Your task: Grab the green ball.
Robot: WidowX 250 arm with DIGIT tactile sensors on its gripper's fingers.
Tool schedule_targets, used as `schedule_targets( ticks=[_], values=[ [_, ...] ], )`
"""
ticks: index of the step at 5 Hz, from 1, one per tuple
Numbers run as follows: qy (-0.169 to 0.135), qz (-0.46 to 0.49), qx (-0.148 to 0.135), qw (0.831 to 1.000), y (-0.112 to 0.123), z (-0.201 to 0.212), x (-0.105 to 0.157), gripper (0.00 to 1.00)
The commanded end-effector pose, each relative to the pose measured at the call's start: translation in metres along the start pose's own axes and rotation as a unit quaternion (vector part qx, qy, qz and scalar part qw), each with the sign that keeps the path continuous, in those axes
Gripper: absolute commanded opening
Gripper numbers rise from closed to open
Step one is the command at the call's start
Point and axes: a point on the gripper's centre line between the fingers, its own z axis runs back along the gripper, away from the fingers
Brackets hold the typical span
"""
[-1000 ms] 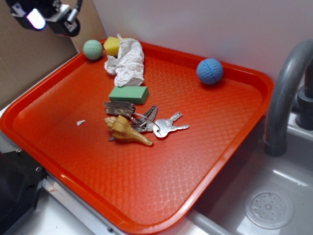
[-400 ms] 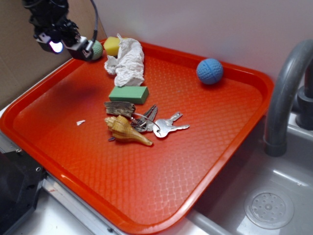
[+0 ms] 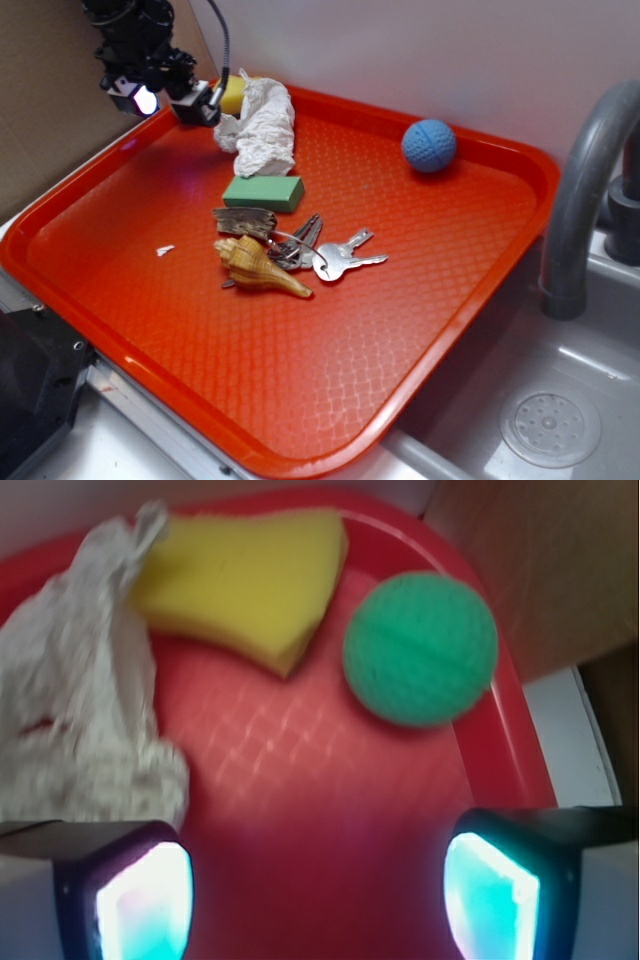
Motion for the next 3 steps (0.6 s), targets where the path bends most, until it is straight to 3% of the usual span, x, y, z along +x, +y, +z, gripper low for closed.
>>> schedule_targets(
  ticks=[1, 3],
  values=[
    [-0.047, -0.026, 0.014, 0.998, -0.024, -0.005, 0.025, 1.0],
    [-0.074, -0.006, 0.022, 0.997, -0.017, -0.005, 0.051, 1.0]
  ],
)
